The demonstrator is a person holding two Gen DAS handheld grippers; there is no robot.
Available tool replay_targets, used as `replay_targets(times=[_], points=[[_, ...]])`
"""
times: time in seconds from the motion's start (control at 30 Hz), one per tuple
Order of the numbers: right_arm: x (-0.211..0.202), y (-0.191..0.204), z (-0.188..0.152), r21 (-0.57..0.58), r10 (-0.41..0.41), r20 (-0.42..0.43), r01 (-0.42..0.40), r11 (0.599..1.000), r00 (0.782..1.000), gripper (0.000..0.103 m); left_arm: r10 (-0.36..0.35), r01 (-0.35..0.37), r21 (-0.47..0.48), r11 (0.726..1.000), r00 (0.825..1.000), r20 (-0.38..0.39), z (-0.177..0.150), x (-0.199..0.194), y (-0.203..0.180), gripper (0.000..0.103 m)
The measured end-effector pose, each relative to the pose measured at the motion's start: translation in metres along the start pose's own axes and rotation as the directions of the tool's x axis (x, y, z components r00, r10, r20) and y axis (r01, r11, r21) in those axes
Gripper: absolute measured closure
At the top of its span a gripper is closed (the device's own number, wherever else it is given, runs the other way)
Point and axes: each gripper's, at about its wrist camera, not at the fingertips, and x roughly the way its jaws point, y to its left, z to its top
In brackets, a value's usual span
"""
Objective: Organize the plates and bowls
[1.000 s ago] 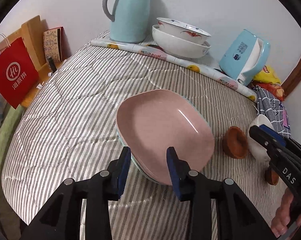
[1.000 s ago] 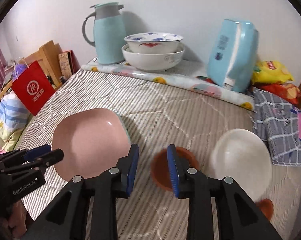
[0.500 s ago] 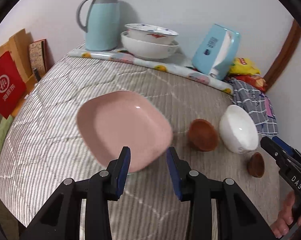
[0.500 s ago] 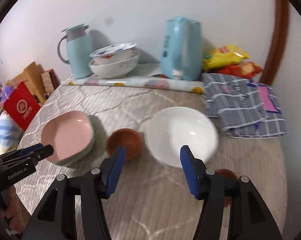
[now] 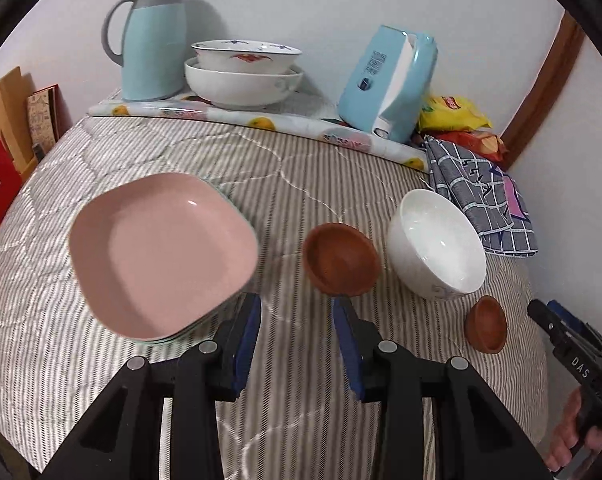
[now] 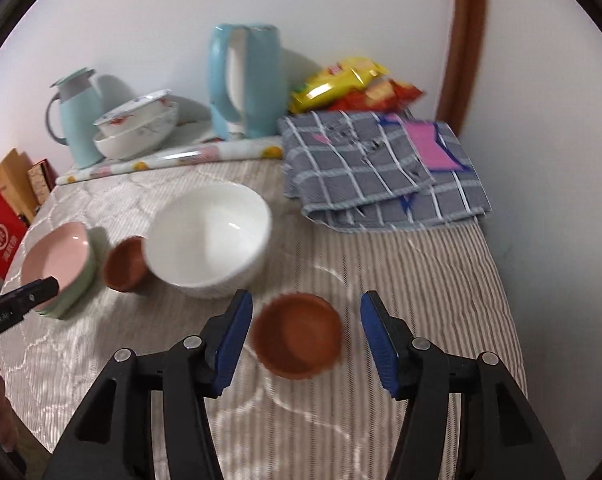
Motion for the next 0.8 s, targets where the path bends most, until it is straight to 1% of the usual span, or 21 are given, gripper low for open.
replay_targets(times=[0.1,0.13,0.2,0.3,0.43,0.53,0.8], points=[[0.011,-0.015,-0.005,0.018,-0.005,-0.024,0.005,1.000,1.000,0.054,0.007,-0.007,0.011,1.000,1.000,0.002,0.001,0.008,-0.007,0.067],[0.016,-0.020,-0.007,0.023,-0.001,-0.034,0.001,1.000,0.999,0.057,0.008,-0.008,0.014,1.000,1.000,-0.003,0.002,0.012,-0.009,0.067],[0.021,-0.024,-0.011,0.019,0.003,-0.047,-0.002,1.000,0.999,0.060,0.004,-0.003,0.012,1.000,1.000,-0.014,0.002,0.019,-0.012,0.067],[0.031,-0.028,-0.014,0.017,0.005,-0.064,-0.004,1.000,0.998,0.060,0.000,0.000,0.004,1.000,1.000,-0.026,0.003,0.029,-0.015,0.067],[0.045,-0.031,-0.018,0.030,0.033,-0.084,-0.030,0.999,0.996,0.060,0.008,-0.008,-0.005,1.000,0.999,-0.036,0.005,0.041,-0.017,0.067],[0.055,-0.029,-0.022,0.021,0.032,-0.102,-0.030,0.999,0.994,0.060,0.006,-0.007,-0.014,1.000,0.999,-0.038,0.008,0.050,-0.017,0.067],[0.074,-0.029,-0.028,0.043,0.051,-0.142,-0.045,0.998,0.988,0.060,0.000,-0.001,-0.030,1.000,0.998,-0.060,0.017,0.072,-0.018,0.067]])
